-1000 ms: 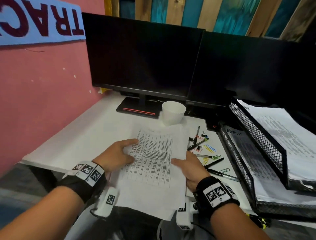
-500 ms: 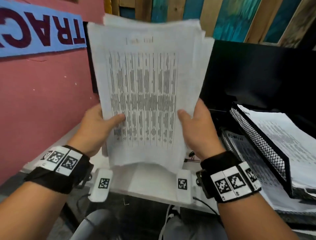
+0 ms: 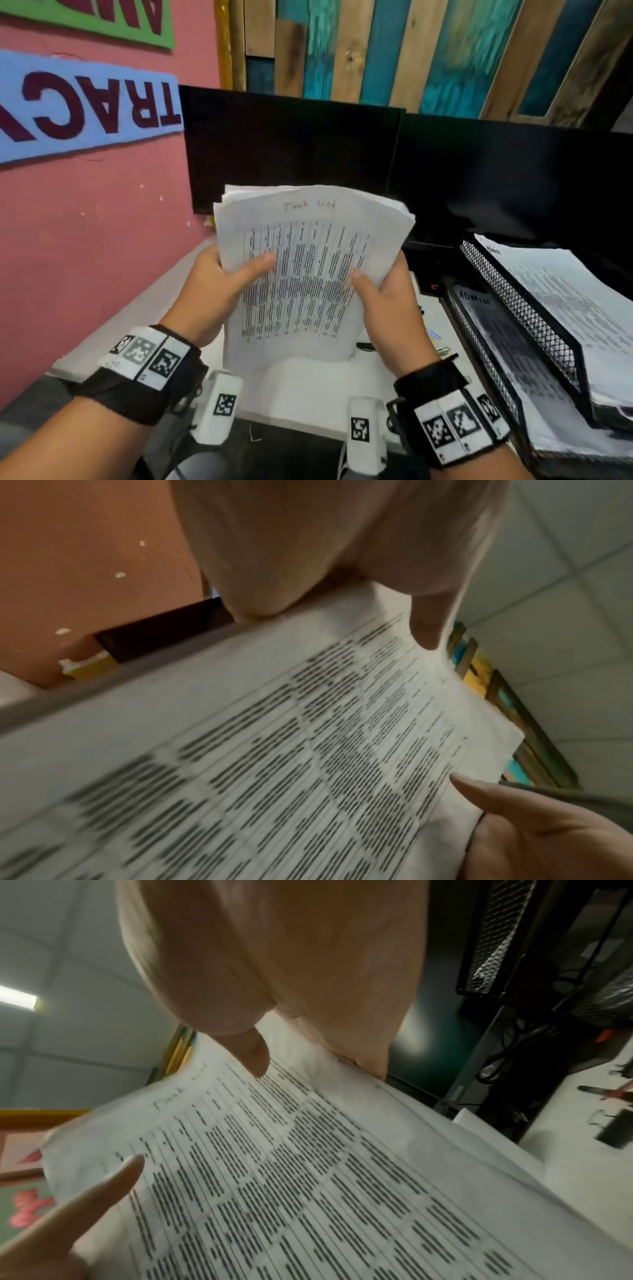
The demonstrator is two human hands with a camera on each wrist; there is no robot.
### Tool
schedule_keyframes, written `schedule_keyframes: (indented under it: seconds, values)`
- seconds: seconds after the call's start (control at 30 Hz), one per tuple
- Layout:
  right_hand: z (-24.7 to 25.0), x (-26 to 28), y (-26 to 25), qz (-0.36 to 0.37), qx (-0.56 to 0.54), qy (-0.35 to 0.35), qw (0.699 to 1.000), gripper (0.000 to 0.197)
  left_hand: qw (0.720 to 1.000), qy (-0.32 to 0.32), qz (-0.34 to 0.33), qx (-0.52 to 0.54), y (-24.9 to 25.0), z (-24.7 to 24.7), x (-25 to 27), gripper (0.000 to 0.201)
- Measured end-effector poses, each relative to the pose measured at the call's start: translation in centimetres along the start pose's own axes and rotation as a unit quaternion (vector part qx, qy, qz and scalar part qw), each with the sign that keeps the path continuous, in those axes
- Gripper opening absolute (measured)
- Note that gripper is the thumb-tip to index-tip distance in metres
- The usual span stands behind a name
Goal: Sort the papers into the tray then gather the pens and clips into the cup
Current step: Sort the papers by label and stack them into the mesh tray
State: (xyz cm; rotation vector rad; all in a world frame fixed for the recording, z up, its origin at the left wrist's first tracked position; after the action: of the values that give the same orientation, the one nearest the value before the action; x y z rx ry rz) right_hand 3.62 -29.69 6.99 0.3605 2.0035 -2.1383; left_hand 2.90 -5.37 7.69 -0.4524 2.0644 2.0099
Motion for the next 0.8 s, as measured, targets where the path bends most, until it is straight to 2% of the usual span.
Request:
schedule_keyframes:
  seconds: [0.17,0.27,0.4,0.5,0.63,0.73,0.8]
  values:
    - [0.2,-0.6,-0.6,-0.001,-0.037,0.009,0.999,0.041,0.999,0.005,-0.008,0.031,0.9,-0.7,-0.6,0.032]
    - [-0.2,-0.1,2.9,-0.062,-0.026,-0.001,0.998,0.044,0.998,0.03,0.052,-0.005,-2.6,-0.4,-0.1,0.024]
    - [-0.8,1.7,8.4,-0.174,0.02,-0.033,0.984,0.042,0.974,0.012,0.165,-0.155,-8.7,0.1,1.6,0.021]
    - [0.0,2.4,10.7,-0.21,-0.003,0.01,0.978,0.052,0.975,0.05,0.175,-0.124,-10.0,0.8,2.3,0.01]
    - [0.3,3.0,11.3,-0.242,-0.123,0.059,0.961,0.065,0.979,0.107,0.17,0.014,-9.9,0.3,2.4,0.019]
    - [-0.7,3.9,11.1,-0.296,-0.296,0.047,0.907,0.042,0.98,0.074,0.18,0.031,-9.9,-2.2,3.1,0.027]
    - [-0.2,4.6,11.3,-0.323,-0.336,0.054,0.883,0.03,0.986,0.029,0.163,-0.013,-9.7,-3.7,3.8,0.029]
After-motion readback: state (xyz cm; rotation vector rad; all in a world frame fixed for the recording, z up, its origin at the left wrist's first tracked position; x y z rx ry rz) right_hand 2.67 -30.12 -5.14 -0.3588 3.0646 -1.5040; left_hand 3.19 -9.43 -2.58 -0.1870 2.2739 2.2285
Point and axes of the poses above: each hand's wrist, its own x-axis away from the middle knuckle, its own z-axis out of the back of the hand, y = z × x, the point moved 8 cm from there along -x, towards the middle knuckle, and after that the axes turned 1 degree about -y, right-handed, at the moved point
